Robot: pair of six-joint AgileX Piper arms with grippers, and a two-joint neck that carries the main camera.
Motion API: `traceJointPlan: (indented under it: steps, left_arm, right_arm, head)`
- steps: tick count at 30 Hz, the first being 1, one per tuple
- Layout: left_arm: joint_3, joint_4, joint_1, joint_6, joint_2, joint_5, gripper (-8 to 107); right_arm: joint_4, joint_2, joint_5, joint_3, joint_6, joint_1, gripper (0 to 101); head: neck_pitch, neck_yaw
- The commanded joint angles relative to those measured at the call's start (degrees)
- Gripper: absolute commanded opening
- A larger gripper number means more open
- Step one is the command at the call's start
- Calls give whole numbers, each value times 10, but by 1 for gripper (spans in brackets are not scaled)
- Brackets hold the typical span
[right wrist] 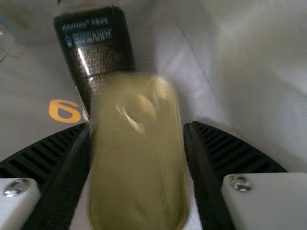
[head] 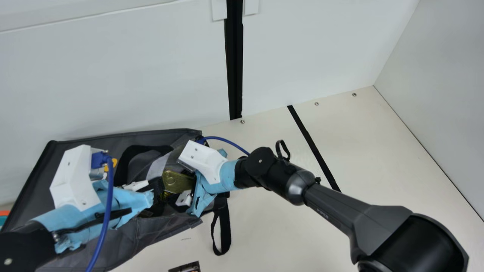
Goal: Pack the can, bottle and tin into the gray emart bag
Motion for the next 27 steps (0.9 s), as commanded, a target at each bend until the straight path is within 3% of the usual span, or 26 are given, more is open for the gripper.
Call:
traceJointPlan:
  steps: [1, 6, 27]
  left_arm:
    - [0, 0, 0, 0, 0, 0, 10]
    - [0, 0, 0, 0, 0, 0, 10]
    - [0, 0, 0, 0, 0, 0, 10]
  right_arm:
    - [-4, -2, 1, 3, -1, -2, 77]
    - [-2, -9, 3, 10, -3, -5, 91]
    - [-3, -87, 18, 84, -11, -38, 91]
  head:
    - [-13, 0]
    - [-13, 0]
    - [-13, 0]
